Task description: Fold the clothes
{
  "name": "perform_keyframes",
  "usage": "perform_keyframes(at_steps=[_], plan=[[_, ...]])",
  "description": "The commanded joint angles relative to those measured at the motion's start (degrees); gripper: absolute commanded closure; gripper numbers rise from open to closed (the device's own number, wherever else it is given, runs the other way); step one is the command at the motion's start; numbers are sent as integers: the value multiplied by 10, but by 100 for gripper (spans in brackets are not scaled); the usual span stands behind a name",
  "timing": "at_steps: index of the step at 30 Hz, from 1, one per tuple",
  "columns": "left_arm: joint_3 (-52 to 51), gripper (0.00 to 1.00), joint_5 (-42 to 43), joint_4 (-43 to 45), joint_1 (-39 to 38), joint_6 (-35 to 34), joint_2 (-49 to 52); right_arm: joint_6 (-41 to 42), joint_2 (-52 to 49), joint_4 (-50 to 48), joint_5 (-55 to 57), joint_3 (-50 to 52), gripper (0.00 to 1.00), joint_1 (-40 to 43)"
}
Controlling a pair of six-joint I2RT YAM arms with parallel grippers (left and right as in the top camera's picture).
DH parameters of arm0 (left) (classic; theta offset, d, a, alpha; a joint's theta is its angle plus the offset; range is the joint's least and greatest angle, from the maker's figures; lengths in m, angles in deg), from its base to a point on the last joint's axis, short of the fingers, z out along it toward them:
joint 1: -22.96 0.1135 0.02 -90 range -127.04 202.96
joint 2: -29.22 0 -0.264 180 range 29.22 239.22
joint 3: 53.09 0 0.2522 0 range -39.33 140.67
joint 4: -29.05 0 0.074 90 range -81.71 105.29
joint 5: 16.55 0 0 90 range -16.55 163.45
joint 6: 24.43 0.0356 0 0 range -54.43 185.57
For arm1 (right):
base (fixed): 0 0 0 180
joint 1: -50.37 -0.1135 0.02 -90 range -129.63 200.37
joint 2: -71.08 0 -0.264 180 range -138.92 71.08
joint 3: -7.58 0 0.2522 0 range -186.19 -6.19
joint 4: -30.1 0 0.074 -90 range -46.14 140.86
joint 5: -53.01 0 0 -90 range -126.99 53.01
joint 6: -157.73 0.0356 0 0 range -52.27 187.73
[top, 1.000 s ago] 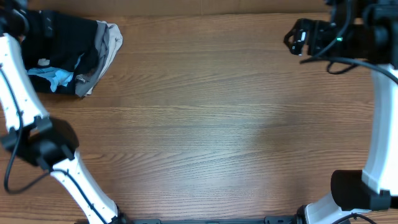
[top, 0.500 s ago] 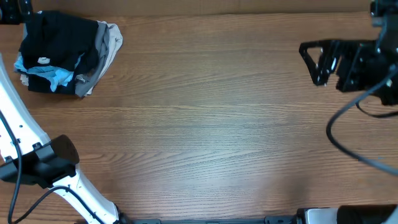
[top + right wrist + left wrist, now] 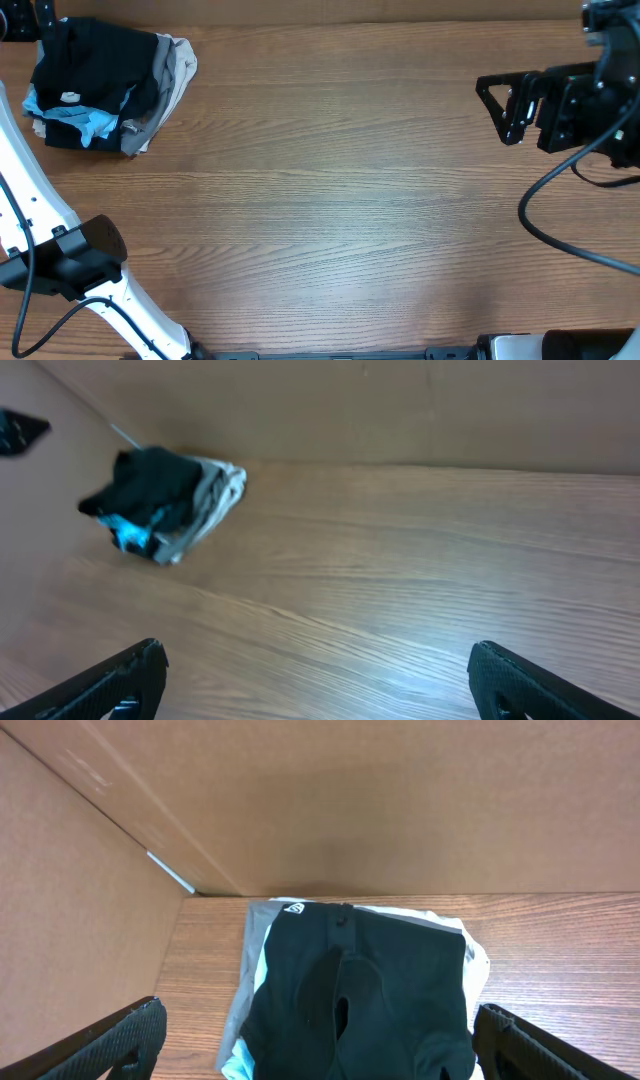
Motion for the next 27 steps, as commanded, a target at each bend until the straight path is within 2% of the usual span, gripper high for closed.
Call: perform_keyframes(at_steps=[1, 5, 12, 18, 27], plan=[[-1, 0, -2, 0, 0, -6, 0, -80, 28, -27, 19, 56, 0, -4], [-1, 0, -2, 0, 0, -6, 0, -80, 112, -140, 31, 202, 0, -4], [-1, 0, -2, 0, 0, -6, 0, -80, 307, -454, 37, 566, 0, -4], [-1, 0, -2, 0, 0, -6, 0, -70, 454, -678, 35, 852, 0, -4], [-1, 0, -2, 0, 0, -6, 0, 62, 637, -934, 88, 1172, 0, 9]])
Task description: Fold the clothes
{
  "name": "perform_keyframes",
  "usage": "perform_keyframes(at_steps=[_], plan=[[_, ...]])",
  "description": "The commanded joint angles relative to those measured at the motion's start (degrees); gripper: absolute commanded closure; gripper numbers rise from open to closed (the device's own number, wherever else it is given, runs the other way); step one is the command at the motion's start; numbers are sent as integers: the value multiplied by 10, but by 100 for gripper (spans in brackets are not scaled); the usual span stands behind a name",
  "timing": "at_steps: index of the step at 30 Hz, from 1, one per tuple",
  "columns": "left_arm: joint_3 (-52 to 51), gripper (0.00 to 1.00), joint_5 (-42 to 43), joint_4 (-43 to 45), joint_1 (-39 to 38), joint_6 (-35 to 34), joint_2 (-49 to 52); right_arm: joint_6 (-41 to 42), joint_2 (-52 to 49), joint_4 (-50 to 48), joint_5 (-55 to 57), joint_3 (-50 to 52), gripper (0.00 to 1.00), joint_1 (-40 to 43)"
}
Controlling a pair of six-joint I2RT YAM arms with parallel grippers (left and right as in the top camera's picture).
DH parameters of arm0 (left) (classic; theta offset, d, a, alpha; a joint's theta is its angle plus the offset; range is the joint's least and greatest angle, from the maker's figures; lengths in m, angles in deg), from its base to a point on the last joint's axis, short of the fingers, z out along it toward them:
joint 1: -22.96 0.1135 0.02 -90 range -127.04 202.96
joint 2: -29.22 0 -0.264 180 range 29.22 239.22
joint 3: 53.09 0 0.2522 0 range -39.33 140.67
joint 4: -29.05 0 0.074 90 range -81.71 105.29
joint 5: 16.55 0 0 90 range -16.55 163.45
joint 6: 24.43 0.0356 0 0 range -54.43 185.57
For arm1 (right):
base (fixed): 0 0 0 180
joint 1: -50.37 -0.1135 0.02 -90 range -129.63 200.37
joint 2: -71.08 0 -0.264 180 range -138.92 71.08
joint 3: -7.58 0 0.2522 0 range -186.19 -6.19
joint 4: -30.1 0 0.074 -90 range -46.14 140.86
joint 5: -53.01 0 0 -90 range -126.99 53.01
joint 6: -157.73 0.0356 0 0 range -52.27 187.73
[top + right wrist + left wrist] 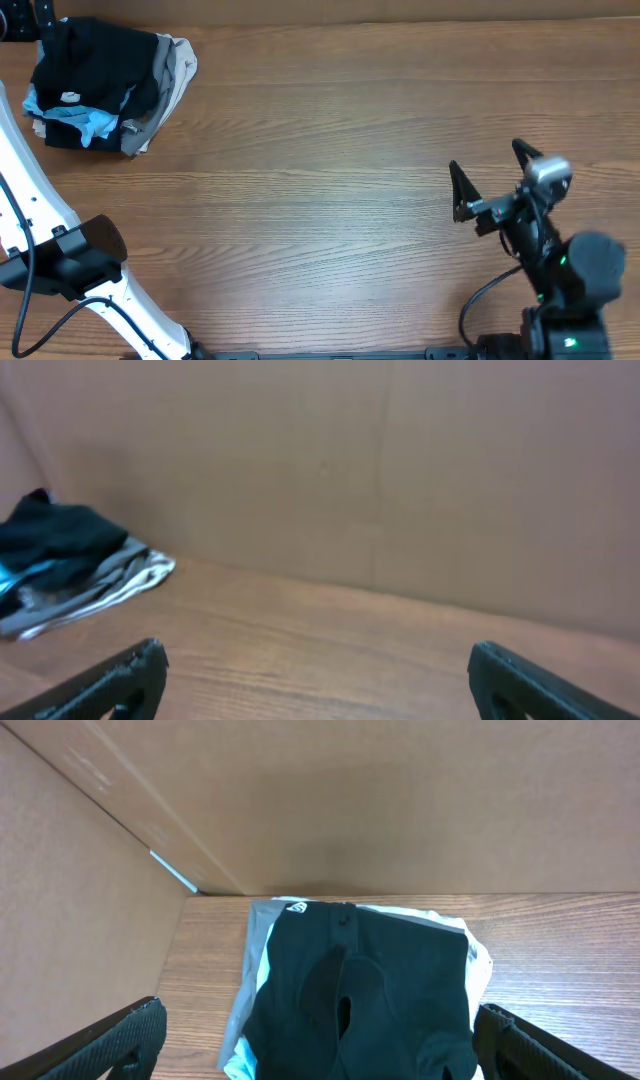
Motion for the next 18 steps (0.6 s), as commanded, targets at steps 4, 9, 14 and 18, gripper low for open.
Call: perform_keyframes(at_steps=[4, 9, 14, 18], plan=[[-1, 0, 1, 0, 0, -6, 0, 69, 122, -129, 55, 171, 0, 5], [-1, 0, 1, 0, 0, -6, 0, 69, 178, -150, 75, 244, 0, 5], [-1, 0, 1, 0, 0, -6, 0, 69, 225, -150, 93, 292, 0, 5], [-1, 0, 1, 0, 0, -6, 0, 69, 249, -150, 97, 319, 0, 5]])
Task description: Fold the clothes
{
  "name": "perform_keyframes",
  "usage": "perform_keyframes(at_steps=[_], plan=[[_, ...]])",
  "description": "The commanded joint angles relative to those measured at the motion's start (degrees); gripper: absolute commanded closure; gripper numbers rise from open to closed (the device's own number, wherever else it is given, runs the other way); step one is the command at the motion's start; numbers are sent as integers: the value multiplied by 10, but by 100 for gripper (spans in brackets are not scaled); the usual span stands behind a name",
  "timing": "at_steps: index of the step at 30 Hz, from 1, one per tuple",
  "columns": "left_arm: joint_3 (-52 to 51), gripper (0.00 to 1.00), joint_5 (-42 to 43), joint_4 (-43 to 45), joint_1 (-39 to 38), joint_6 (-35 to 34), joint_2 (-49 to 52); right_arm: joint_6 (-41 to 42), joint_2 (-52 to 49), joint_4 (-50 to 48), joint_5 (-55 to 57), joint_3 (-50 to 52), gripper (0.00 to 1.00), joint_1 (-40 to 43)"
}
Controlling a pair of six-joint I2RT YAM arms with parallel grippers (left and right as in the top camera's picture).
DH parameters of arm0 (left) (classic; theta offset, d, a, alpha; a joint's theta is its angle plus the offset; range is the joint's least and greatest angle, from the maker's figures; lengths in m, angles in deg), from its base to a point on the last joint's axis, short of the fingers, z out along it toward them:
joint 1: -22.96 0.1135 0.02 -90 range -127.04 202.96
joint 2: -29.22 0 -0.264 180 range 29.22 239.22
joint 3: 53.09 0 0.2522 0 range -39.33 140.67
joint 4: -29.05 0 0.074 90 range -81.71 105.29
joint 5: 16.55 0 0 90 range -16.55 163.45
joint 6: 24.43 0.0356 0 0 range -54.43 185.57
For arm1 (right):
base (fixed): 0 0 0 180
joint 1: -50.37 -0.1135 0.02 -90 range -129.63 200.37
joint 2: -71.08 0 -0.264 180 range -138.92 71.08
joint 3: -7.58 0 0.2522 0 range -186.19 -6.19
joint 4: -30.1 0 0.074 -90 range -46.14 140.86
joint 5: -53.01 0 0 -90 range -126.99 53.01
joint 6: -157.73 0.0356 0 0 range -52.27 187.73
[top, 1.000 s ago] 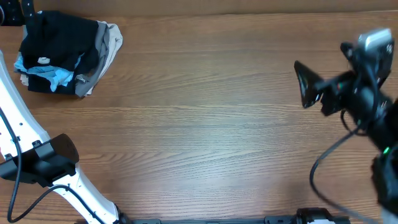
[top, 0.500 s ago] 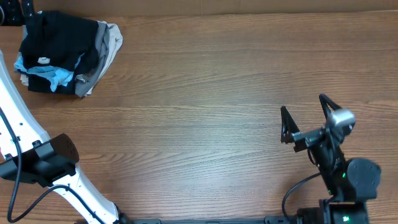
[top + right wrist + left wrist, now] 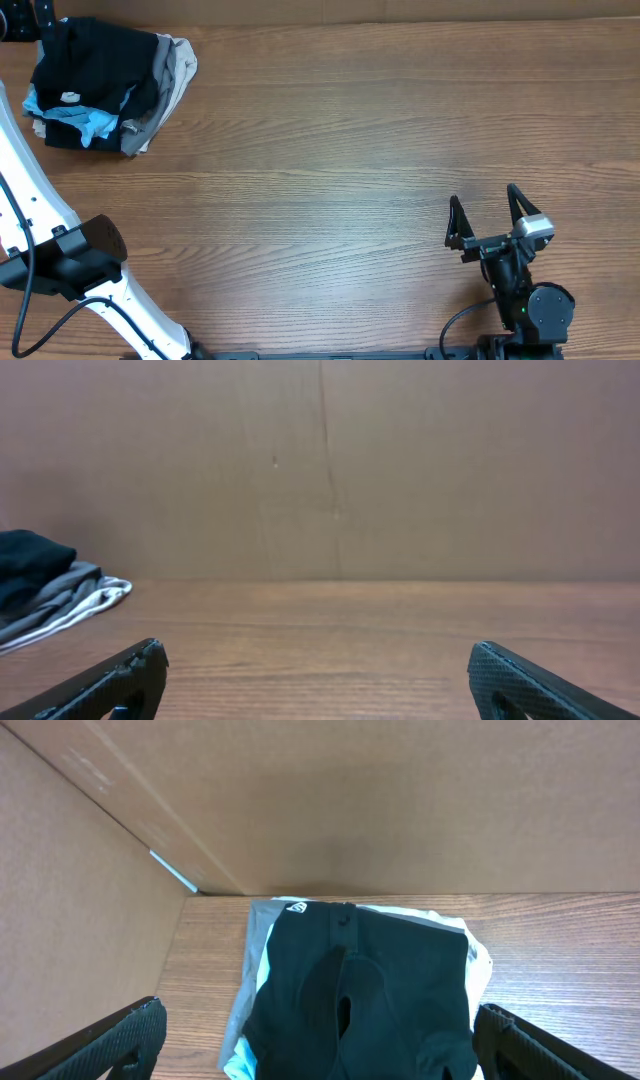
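A pile of clothes [image 3: 105, 85] lies in the table's far left corner, a black garment on top of grey and light blue ones. The left wrist view looks down on the pile of clothes [image 3: 360, 990], and my left gripper [image 3: 320, 1042] hangs open just above its near side, holding nothing. At the front right my right gripper [image 3: 485, 207] stands open and empty, low over the wood and pointing at the back wall. In the right wrist view the right gripper [image 3: 320, 675] frames bare table, with the pile of clothes [image 3: 45, 585] small at the far left.
Brown cardboard walls [image 3: 400, 800] close off the back and left of the wooden table [image 3: 330, 180]. The left arm's white link and black joint [image 3: 85, 260] reach over the front left corner. The right arm's base [image 3: 525, 305] sits at the front edge.
My right gripper has moved nearer to the front edge and now points level at the back wall. It stays open. The left gripper and the pile have not moved.
At first my right gripper was open at the far right of the table, pointing left toward the pile. It then stood lower at the front right, and now sits by the front edge. My left gripper stayed open over the untouched pile throughout.
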Motion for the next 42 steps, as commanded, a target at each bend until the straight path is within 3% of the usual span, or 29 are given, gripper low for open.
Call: perform_keyframes(at_steps=[1, 17, 42], plan=[[-1, 0, 1, 0, 0, -6, 0, 4, 21, -6, 19, 24, 0, 2], [-1, 0, 1, 0, 0, -6, 0, 4, 73, 108, 37, 34, 0, 2], [-1, 0, 1, 0, 0, -6, 0, 4, 72, 107, 38, 34, 0, 2]])
